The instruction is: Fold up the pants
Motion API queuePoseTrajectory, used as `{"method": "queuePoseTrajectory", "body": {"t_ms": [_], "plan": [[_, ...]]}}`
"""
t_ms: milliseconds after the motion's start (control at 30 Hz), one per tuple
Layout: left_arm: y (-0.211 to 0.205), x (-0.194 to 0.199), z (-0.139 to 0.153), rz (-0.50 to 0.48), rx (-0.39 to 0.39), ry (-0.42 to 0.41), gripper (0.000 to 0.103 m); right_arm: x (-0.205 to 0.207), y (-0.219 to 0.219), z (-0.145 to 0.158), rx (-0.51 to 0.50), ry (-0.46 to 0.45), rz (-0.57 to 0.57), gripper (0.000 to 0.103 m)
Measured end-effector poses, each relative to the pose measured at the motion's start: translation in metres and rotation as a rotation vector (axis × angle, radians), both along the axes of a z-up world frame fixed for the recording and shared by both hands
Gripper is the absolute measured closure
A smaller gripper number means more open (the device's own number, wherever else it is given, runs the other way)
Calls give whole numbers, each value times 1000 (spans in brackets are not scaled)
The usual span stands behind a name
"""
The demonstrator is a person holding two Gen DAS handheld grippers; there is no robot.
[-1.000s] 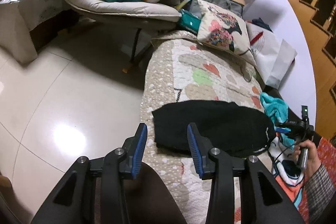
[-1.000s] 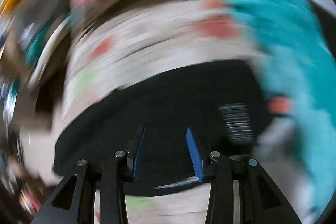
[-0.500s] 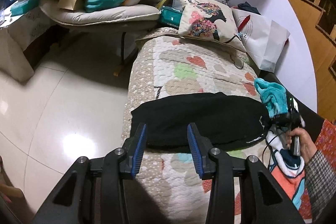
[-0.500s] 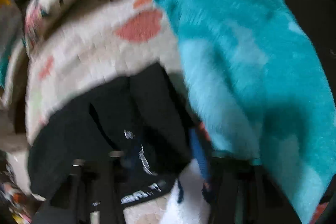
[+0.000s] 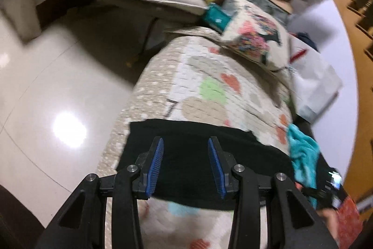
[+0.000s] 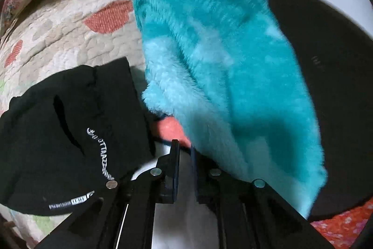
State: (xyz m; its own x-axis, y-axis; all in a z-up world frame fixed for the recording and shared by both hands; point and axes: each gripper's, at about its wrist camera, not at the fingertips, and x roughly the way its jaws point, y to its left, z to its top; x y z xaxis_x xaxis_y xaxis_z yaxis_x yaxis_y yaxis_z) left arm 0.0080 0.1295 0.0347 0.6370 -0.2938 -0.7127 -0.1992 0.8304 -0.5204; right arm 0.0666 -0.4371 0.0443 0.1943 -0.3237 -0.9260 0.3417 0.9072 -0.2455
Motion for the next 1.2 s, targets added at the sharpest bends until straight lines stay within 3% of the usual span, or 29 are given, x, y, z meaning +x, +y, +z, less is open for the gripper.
{"method": "queuePoseTrajectory", "body": {"t_ms": [67, 100, 233, 333, 433, 567, 667, 700, 767, 833, 1033, 1133, 1200], "plan": [[5, 4, -14, 41, 4, 11, 65, -2, 17, 22, 11, -68, 46, 74], [7, 6, -22, 56, -1, 24, 65, 1, 30, 33, 50, -112, 93, 71], [8, 11, -46, 45, -15, 63, 65, 32, 104, 48, 234, -217, 361, 43], [11, 11, -50, 21, 44, 29, 65, 72, 163, 27, 302, -197, 511, 43], [15, 13, -56, 0, 71, 28, 64, 104, 204, -5, 298, -153, 593, 43], [21, 22, -80, -32, -49, 108, 64, 137, 231, -46, 288, -77, 649, 43], [22, 27, -89, -32, -95, 144, 64, 148, 238, -70, 309, -5, 682, 43], [22, 29, -92, -26, -111, 153, 64, 148, 241, -76, 315, 16, 694, 46], [23, 32, -94, -15, -124, 161, 64, 148, 244, -77, 352, 21, 708, 76], [24, 34, -95, -5, -118, 164, 64, 150, 243, -73, 382, 34, 719, 90], [42, 34, -99, 67, -123, 180, 64, 174, 231, -54, 330, -31, 669, 95], [53, 29, -104, 112, -135, 201, 64, 182, 233, -66, 297, -19, 643, 95], [62, 24, -107, 154, -149, 216, 64, 182, 243, -75, 220, 10, 655, 94]]}}
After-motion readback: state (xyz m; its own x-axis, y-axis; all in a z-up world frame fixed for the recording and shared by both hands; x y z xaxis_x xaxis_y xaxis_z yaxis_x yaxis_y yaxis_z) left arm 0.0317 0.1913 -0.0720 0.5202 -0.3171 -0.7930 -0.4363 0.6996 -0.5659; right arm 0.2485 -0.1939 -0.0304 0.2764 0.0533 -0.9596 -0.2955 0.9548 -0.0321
